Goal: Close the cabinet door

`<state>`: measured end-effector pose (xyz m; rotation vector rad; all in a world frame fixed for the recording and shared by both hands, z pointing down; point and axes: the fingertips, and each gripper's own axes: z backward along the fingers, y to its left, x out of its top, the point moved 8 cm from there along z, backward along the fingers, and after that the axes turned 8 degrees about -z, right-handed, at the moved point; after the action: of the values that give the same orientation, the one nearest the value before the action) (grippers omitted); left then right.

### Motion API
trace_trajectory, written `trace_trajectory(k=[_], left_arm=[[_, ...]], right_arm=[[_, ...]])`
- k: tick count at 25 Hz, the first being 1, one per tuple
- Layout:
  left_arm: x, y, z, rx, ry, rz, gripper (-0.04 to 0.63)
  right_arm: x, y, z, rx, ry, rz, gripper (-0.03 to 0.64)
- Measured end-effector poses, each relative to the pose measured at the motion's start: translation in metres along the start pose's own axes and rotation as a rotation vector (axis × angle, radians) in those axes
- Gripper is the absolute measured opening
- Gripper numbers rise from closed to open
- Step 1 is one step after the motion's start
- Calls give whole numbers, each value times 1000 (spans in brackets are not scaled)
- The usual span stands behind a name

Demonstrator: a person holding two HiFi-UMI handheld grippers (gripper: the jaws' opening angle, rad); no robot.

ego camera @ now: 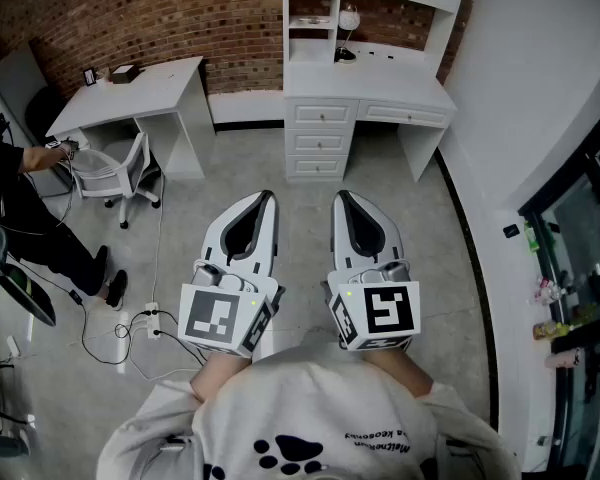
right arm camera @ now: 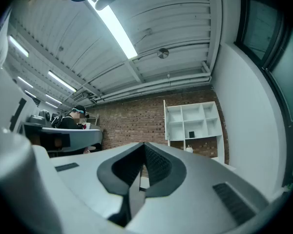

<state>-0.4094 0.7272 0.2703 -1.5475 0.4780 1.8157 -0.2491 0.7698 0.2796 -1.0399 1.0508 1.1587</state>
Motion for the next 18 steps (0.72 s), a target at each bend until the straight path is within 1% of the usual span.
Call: trace_trajectory(k=[8, 14, 18], left_arm=[[-7, 13, -25, 4, -26, -7, 8], [-20, 34, -66, 3, -28, -13, 8], [-33, 56, -109, 6, -26, -1, 8]], right_arm=[[-3, -10, -28, 6, -19, 21, 18], [-15, -30, -76, 12, -22, -10, 18], [-18, -50, -118, 16, -38, -5, 18]])
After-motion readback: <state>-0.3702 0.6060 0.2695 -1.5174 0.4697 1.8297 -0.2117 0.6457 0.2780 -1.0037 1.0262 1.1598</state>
